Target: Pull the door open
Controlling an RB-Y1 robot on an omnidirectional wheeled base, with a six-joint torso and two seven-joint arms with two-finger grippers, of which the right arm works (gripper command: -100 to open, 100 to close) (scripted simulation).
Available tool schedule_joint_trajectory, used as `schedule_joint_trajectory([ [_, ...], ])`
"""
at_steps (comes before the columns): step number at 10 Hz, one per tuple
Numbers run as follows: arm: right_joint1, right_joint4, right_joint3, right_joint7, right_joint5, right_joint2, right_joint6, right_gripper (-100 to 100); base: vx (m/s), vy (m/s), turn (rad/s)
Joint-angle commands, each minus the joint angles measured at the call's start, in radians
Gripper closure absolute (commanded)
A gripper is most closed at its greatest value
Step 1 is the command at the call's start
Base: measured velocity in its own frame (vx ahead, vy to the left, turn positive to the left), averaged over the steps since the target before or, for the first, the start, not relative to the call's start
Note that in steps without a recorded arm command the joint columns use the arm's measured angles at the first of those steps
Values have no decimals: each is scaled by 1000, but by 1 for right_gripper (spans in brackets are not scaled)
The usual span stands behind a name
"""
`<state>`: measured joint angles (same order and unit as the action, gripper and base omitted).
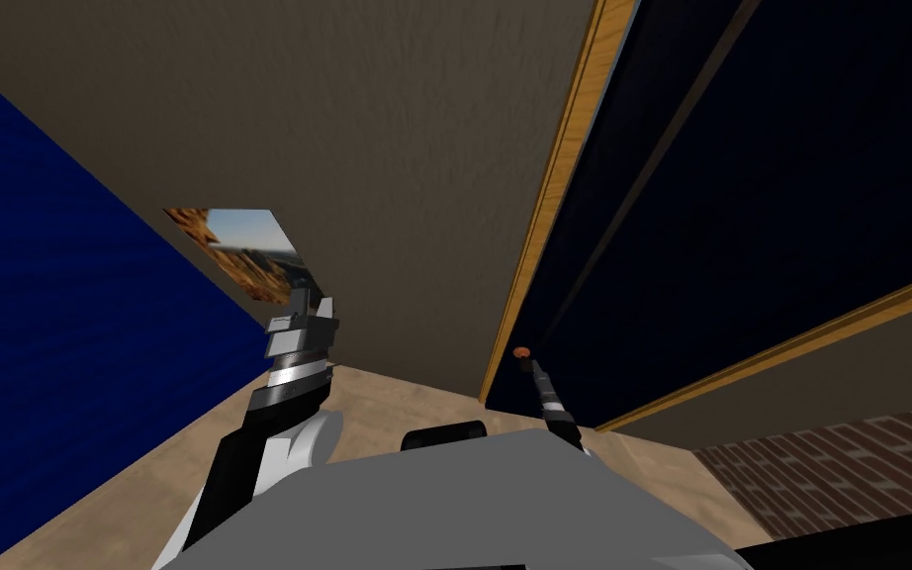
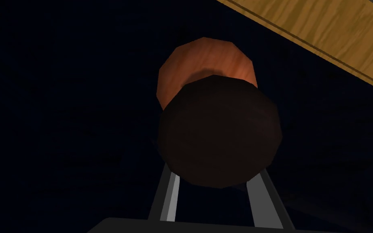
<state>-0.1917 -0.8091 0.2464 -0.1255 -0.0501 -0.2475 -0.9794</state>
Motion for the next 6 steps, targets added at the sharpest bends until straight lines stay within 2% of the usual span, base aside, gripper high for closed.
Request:
schedule_joint_trajectory([
  [1,9,3,-11,50,22,4,0,100,-54,-24,74],
  [2,9,3,-11,57,22,4,0,100,-38,-14,42],
  [4,19,7,-21,121,63,3,10,100,-61,-17,96],
  [5,19,7,-21,141,63,3,10,100,-58,-20,52],
  [6,24,9,-27,173,83,3,15,100,-55,-19,92],
])
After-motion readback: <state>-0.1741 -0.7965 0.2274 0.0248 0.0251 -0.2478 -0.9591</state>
